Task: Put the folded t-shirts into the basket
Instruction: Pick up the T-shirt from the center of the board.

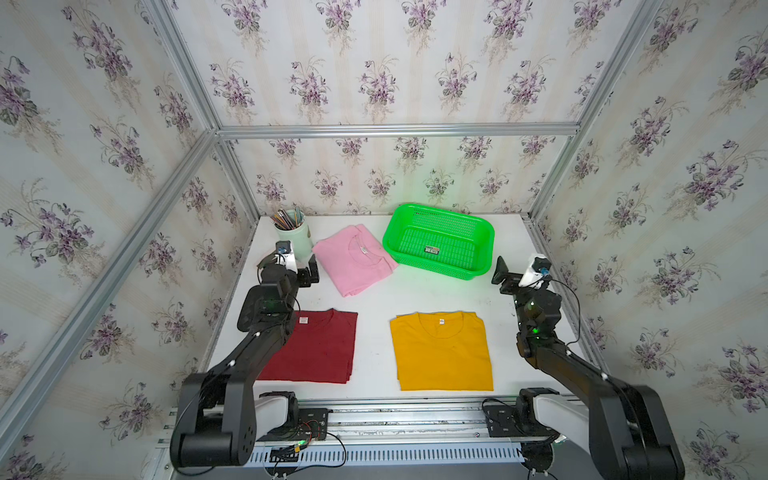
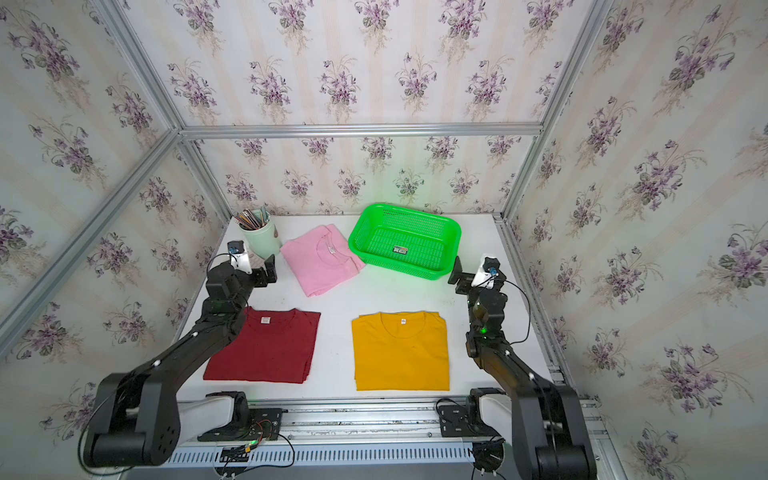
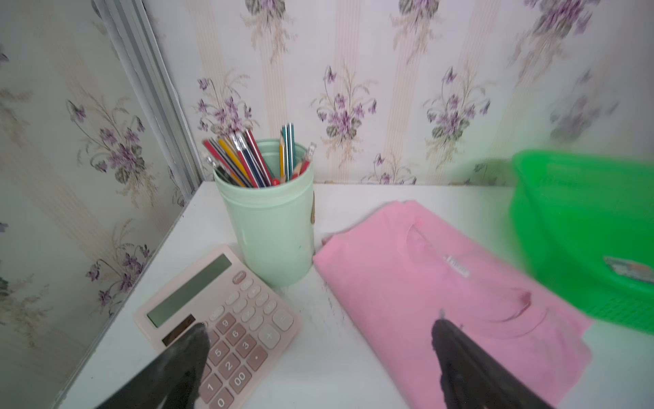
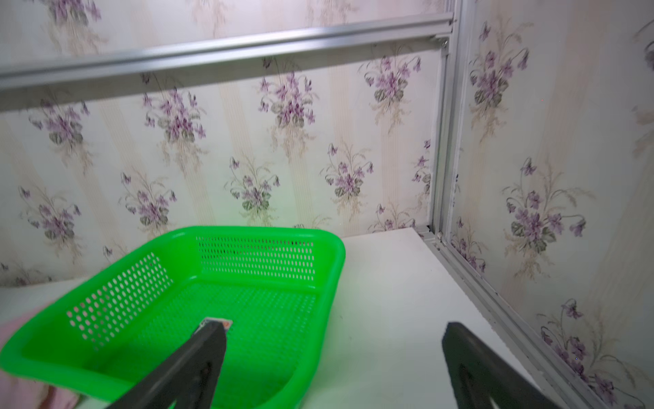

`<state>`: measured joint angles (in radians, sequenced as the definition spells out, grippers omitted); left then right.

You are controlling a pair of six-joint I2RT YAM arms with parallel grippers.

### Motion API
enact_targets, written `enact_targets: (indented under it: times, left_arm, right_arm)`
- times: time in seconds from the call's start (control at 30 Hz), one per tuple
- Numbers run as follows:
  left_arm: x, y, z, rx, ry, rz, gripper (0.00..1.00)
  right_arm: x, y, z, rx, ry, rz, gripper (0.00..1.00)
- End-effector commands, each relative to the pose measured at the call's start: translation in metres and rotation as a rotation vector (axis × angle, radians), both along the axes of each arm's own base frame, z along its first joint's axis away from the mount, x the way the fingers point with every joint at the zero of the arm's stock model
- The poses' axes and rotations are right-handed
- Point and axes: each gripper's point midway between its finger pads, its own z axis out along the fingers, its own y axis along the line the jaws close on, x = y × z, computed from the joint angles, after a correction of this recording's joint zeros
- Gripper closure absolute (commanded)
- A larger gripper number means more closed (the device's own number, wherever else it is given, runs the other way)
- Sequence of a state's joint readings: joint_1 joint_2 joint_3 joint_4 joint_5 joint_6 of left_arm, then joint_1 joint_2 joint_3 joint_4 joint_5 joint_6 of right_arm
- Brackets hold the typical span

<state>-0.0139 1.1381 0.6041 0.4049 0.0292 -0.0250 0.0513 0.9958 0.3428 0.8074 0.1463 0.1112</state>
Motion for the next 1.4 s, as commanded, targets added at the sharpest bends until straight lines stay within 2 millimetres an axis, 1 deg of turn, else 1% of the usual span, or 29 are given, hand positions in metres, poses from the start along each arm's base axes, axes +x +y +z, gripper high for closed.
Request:
enact_targets:
  times: [0.0,0.1,0.13,0.2,0.23,0.27,0.33,0.4,0.47,0.53,0.57,0.6,0.63,0.7,0.77,0.8,0.83,0.87,0.9,1.0,1.1,1.17,1.23,1.37]
  left_arm:
    - [-0.031,-0.018,-0.011,-0.172,0.21,-0.052,0.01]
    - [-0.046,-0.035,0.012,-0.268,0.206,-0.132,0.01]
    - [-0.052,-0.039,0.015,-0.287,0.213,-0.153,0.01]
    - [-0.064,-0.036,0.011,-0.385,0.27,-0.096,0.01]
    - [-0.069,-0.033,0.007,-0.452,0.299,-0.047,0.01]
    - [-0.075,-0.033,0.007,-0.489,0.321,-0.039,0.01]
    - [-0.087,-0.052,0.013,-0.489,0.358,-0.158,0.01]
    - [-0.101,-0.068,0.017,-0.505,0.405,-0.252,0.01]
    - [-0.114,-0.079,0.019,-0.532,0.445,-0.311,0.01]
    - [-0.128,-0.093,0.023,-0.563,0.468,-0.386,0.01]
    - [-0.135,-0.1,0.025,-0.57,0.476,-0.423,0.01]
    - [-0.144,-0.109,0.026,-0.569,0.483,-0.467,0.01]
    - [-0.151,-0.116,0.027,-0.56,0.489,-0.498,0.01]
    - [-0.165,-0.13,0.025,-0.52,0.511,-0.557,0.01]
    - [-0.176,-0.142,0.014,-0.455,0.552,-0.591,0.01]
    - [-0.18,-0.147,0.006,-0.422,0.586,-0.597,0.01]
    - [-0.184,-0.153,-0.003,-0.388,0.622,-0.605,0.01]
    - [-0.187,-0.159,-0.013,-0.354,0.66,-0.61,0.01]
    - [-0.188,-0.164,-0.022,-0.319,0.687,-0.608,0.01]
    - [-0.188,-0.181,-0.048,-0.23,0.76,-0.592,0.01]
    - [-0.191,-0.21,-0.063,-0.165,0.791,-0.666,0.01]
    - [-0.193,-0.228,-0.072,-0.127,0.804,-0.699,0.01]
    - [-0.194,-0.242,-0.08,-0.094,0.83,-0.728,0.01]
    - [-0.196,-0.259,-0.099,-0.043,0.9,-0.749,0.01]
  right_arm:
    - [-0.018,-0.018,-0.024,0.209,0.226,-0.117,0.0]
    - [-0.034,-0.022,-0.009,0.35,0.23,-0.153,0.0]
    - [-0.037,-0.022,-0.004,0.38,0.227,-0.15,0.0]
    - [-0.042,-0.012,0.006,0.413,0.24,-0.092,0.0]
    - [-0.044,-0.002,0.014,0.423,0.25,-0.037,0.0]
    - [-0.046,0.009,0.023,0.433,0.245,0.031,0.0]
    - [-0.051,0.029,0.042,0.441,0.212,0.16,0.01]
    - [-0.055,0.049,0.055,0.422,0.203,0.286,0.03]
    - [-0.056,0.07,0.058,0.409,0.242,0.404,0.03]
    - [-0.055,0.091,0.053,0.407,0.309,0.506,0.03]
    - [-0.056,0.103,0.047,0.403,0.351,0.562,0.04]
    - [-0.058,0.119,0.036,0.391,0.426,0.621,0.05]
    - [-0.058,0.128,0.03,0.374,0.482,0.645,0.05]
    - [-0.063,0.15,0.007,0.312,0.619,0.682,0.06]
    - [-0.071,0.171,-0.017,0.222,0.74,0.701,0.06]
    - [-0.075,0.179,-0.028,0.183,0.79,0.7,0.05]
    - [-0.077,0.183,-0.042,0.158,0.845,0.683,0.04]
    - [-0.078,0.183,-0.056,0.153,0.897,0.662,0.04]
    - [-0.078,0.179,-0.07,0.158,0.944,0.621,0.04]
    - [-0.075,0.151,-0.113,0.18,1.078,0.385,0.04]
    - [-0.08,0.131,-0.148,0.2,1.181,0.217,0.03]
    - [-0.085,0.128,-0.166,0.232,1.229,0.165,0.01]
    - [-0.091,0.127,-0.179,0.259,1.267,0.139,0.0]
    - [-0.096,0.113,-0.196,0.276,1.298,0.049,0.0]
